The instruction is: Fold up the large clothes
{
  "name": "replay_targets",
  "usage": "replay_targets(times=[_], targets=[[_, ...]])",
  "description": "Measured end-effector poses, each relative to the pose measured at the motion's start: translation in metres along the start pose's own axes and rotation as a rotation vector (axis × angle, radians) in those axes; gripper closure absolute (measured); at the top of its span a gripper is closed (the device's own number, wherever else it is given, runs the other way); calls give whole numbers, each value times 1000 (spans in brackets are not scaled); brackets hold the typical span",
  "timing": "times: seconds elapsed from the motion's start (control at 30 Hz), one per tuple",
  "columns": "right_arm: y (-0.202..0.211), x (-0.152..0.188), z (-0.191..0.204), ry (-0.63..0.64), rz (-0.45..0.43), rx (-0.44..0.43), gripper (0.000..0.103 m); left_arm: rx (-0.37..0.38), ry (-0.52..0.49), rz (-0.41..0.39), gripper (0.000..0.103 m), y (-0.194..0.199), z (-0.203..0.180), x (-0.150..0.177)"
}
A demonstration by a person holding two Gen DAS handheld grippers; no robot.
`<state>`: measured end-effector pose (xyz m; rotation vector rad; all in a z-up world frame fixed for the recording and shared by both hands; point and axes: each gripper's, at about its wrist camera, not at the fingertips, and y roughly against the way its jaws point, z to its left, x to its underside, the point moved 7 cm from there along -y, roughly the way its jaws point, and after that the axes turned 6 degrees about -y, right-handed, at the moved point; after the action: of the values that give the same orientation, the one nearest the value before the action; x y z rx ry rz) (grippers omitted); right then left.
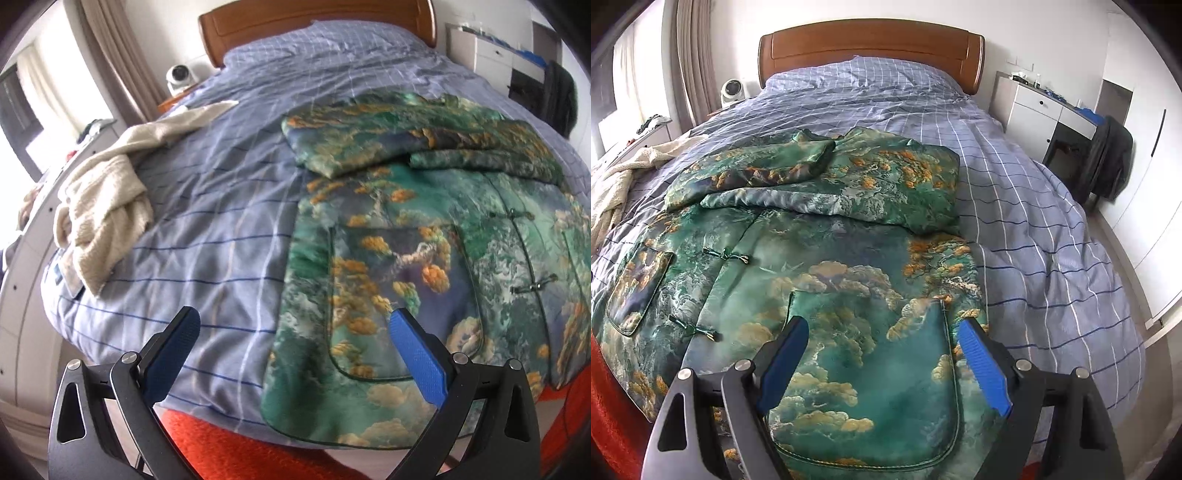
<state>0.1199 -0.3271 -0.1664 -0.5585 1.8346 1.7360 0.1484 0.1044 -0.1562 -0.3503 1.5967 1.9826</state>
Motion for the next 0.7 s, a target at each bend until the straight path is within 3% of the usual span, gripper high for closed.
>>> replay_targets(times=[0.13, 0.2, 0.27, 0.37, 0.47, 0.6, 0.7], targets=[[0, 1, 1, -1, 10, -28, 18, 31, 0, 6, 1, -10, 2, -1], [4, 2, 2, -1, 28, -83, 18, 68, 54, 14, 1, -16, 16, -3], [11, 3, -3, 3, 38, -142, 18, 133, 134, 34, 1, -24, 30, 0], [20, 9, -30, -12, 51, -134, 18, 258, 212, 97, 1, -45, 36, 11], [20, 27, -70, -67, 106, -129, 18, 315, 164, 127, 1, -61, 19, 21], [7, 64, -110, -228, 253, -249, 18, 258, 75, 162, 1, -81, 2, 30], [4, 82, -115, -286, 300, -319, 18, 311, 79, 174, 1, -84, -7, 33]])
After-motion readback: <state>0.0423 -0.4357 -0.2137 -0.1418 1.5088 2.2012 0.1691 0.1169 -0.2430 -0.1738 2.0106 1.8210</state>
